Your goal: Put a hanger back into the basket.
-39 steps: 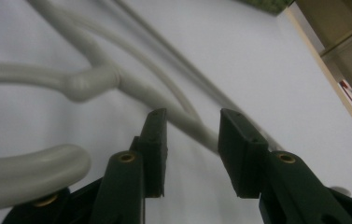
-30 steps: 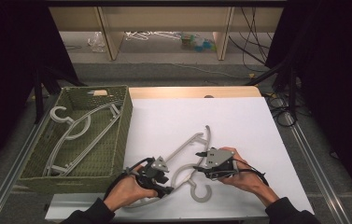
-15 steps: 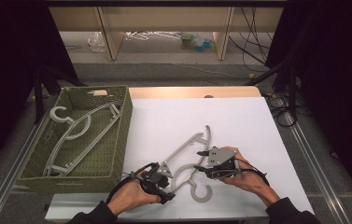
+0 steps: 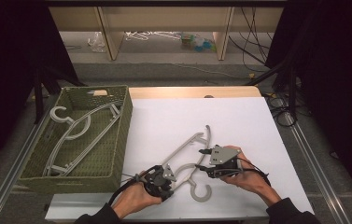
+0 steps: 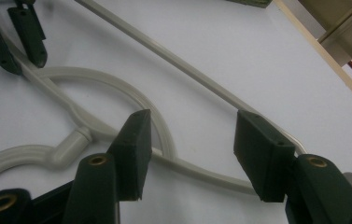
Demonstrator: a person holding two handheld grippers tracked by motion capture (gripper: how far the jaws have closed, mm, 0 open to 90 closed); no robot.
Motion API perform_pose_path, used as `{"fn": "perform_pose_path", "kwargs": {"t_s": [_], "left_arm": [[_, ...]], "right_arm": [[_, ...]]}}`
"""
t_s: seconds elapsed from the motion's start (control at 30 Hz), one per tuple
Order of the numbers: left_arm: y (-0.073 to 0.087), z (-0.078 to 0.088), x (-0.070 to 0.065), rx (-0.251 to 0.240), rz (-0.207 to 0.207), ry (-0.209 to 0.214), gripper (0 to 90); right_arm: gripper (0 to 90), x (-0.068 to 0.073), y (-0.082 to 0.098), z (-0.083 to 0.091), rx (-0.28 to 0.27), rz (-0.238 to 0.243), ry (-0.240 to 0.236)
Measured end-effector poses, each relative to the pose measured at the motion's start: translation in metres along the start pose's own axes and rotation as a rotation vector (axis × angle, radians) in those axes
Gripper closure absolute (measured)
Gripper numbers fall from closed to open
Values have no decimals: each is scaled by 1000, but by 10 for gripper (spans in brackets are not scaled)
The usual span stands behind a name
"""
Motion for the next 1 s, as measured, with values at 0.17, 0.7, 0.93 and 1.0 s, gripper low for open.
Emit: {"fn": "perform_pose_path", "kwargs": {"t_s": [0.17, 0.7, 0.93, 1.0], "left_arm": [[0, 0, 2, 6, -5, 18, 790], [2, 2, -3, -55, 136, 44, 808], [5, 30, 4, -118, 153, 88, 808], [5, 38, 2, -145, 188, 105, 810]], "right_arm": [[476, -2, 1, 1, -2, -6, 5], [413, -4, 1, 6, -13, -27, 16], [402, -12, 4, 22, -43, -34, 19], [406, -9, 4, 24, -35, -14, -3]]}}
Point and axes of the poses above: each handheld gripper's, and its own axes: z roughly backward along the jaws, y roughly out of its underside, x roughly to its left, the point moved 3 cm from there along -z, roughly forward along the jaws, and after that the axes turned 3 degrees about y, right-handed, at the moved point
